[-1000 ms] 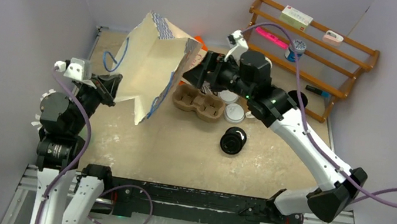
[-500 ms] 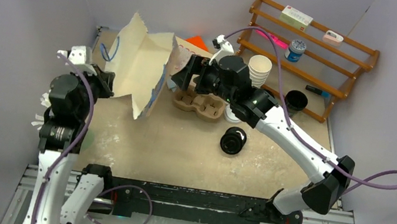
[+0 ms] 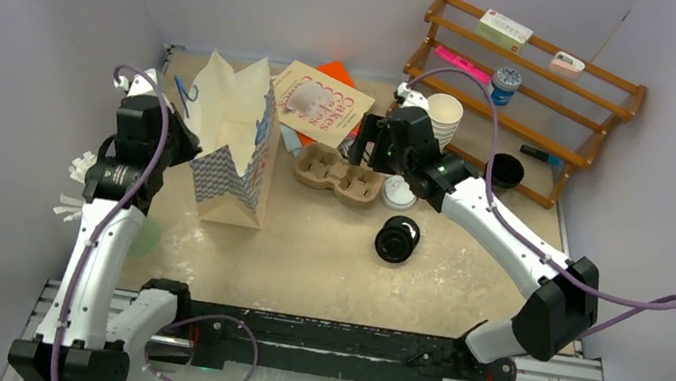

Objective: Pack the takeout coffee

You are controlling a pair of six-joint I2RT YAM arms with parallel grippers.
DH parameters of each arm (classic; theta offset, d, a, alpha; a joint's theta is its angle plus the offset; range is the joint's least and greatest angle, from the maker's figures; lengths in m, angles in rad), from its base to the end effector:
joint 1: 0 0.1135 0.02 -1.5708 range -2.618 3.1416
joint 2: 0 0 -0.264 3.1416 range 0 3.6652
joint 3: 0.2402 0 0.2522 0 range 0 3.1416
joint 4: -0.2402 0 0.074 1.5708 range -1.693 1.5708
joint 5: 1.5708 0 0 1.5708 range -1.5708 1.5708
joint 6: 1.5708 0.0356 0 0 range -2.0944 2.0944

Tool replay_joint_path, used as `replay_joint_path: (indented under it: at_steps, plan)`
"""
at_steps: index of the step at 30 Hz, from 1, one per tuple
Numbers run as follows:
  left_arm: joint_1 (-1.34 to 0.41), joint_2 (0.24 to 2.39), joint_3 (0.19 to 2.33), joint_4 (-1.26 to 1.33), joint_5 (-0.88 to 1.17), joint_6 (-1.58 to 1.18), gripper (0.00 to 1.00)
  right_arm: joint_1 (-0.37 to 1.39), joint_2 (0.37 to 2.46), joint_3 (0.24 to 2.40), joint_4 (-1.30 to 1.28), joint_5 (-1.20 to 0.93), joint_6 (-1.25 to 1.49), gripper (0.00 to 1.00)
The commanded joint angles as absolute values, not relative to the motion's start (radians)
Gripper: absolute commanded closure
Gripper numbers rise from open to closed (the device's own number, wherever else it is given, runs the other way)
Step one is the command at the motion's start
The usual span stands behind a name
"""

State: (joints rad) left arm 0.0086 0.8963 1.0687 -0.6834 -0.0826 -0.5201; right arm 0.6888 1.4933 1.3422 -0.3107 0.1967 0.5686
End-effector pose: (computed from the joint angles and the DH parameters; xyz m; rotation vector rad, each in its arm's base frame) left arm 0.1816 0.0045 0.3673 -0.5941 2.0014 -0.2258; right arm 0.2733 0.2160 0.3506 0.0019 2.0745 0.5889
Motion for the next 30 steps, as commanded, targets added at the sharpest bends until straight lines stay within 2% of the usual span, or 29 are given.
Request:
replay_joint_path:
  at_steps: [1,4,8,10,13,14,15,16,18,19,21,24,26,28,30]
  plan:
    - [0.006,0.943,1.134,-0.62,-0.086,-0.577,1.0,0.69,1.511,1.316,-0.328,0.256,0.566,0.13]
    - [0.006,0.987,1.164,-0.567,-0.128,-0.597,1.0,0.664,1.54,1.285,-0.345,0.312,0.577,0.18]
    - [0.006,1.04,1.193,-0.529,-0.184,-0.593,1.0,0.623,1.54,1.237,-0.318,0.275,0.589,0.27]
    - [0.006,1.059,1.189,-0.503,-0.199,-0.575,0.93,0.617,1.538,1.216,-0.311,0.272,0.597,0.31]
    - [0.007,1.073,1.182,-0.509,-0.239,-0.567,0.72,0.609,1.535,1.183,-0.295,0.252,0.611,0.36]
    - [0.006,1.074,1.18,-0.514,-0.253,-0.566,0.61,0.605,1.53,1.171,-0.289,0.248,0.615,0.38]
    - [0.006,1.074,1.179,-0.521,-0.267,-0.566,0.45,0.604,1.517,1.161,-0.282,0.246,0.619,0.39]
    - [0.007,1.07,1.18,-0.529,-0.282,-0.561,0.36,0.604,1.501,1.142,-0.265,0.246,0.623,0.39]
    - [0.006,1.06,1.196,-0.549,-0.312,-0.545,0.23,0.603,1.46,1.096,-0.221,0.246,0.63,0.38]
    - [0.006,1.053,1.213,-0.558,-0.318,-0.528,0.2,0.603,1.438,1.078,-0.209,0.252,0.631,0.38]
    - [0.006,1.033,1.261,-0.555,-0.266,-0.455,0.18,0.603,1.401,1.051,-0.2,0.278,0.633,0.38]
    - [0.006,1.02,1.36,-0.53,-0.039,-0.342,0.19,0.598,1.342,1.009,-0.195,0.324,0.63,0.38]
    - [-0.054,1.05,1.43,-0.554,0.055,-0.322,0.21,0.589,1.3,0.982,-0.19,0.342,0.627,0.38]
    - [-0.172,1.105,1.502,-0.605,0.013,-0.292,0.21,0.576,1.264,0.954,-0.181,0.353,0.626,0.38]
    - [-0.315,1.163,1.545,-0.636,-0.116,-0.258,0.21,0.564,1.237,0.932,-0.177,0.347,0.627,0.38]
